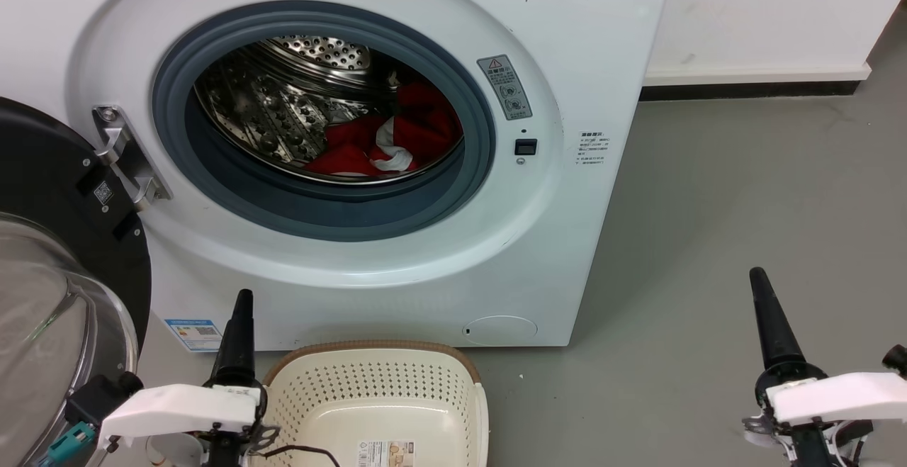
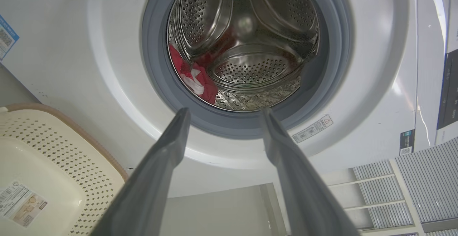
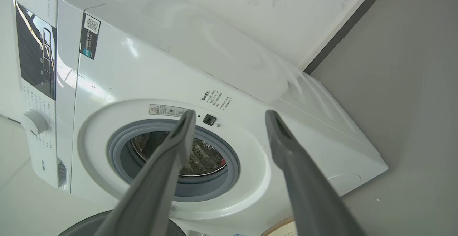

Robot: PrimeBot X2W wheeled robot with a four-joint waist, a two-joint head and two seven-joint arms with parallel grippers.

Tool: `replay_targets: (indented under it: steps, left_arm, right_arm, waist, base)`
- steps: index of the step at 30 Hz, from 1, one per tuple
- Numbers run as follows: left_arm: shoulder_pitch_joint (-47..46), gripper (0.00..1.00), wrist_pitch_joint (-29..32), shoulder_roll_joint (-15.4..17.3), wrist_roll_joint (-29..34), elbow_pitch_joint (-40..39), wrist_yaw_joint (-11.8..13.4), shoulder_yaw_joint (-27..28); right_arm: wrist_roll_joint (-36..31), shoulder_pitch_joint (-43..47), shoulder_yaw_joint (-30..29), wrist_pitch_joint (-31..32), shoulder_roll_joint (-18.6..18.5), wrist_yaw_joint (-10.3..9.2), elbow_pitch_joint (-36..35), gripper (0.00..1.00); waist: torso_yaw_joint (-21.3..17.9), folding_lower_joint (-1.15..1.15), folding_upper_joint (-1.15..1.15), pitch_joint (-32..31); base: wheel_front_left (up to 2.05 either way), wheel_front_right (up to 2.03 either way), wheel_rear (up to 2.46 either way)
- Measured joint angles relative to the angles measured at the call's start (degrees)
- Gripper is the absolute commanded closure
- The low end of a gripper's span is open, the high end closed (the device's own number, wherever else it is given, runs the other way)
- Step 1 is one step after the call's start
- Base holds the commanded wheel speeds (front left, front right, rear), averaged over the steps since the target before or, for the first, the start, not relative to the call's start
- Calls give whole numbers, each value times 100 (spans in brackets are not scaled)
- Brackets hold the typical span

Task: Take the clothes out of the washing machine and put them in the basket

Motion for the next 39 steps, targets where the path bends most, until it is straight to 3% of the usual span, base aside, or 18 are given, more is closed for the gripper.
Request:
replay_targets:
  steps: [12,23,39]
  left_arm:
    - [125,0,-255,2,1314,-267,269,-198]
    - [220,0,-455,5,2296,-478,441,-346]
    - [370,0,-750,10,3435,-719,501,-431]
  right_arm:
    - [-1602,161,189,-258,0,0,-343,0]
    - [-2631,289,266,-464,-1,0,-579,0]
    - [-3766,462,302,-748,-2,0,-907,0]
  waist:
    - [1,0,0,-1]
    - [-9,0,0,-4]
    - [-9,0,0,-7]
  base:
    - [0,0,0]
    - [0,0,0]
    - [0,0,0]
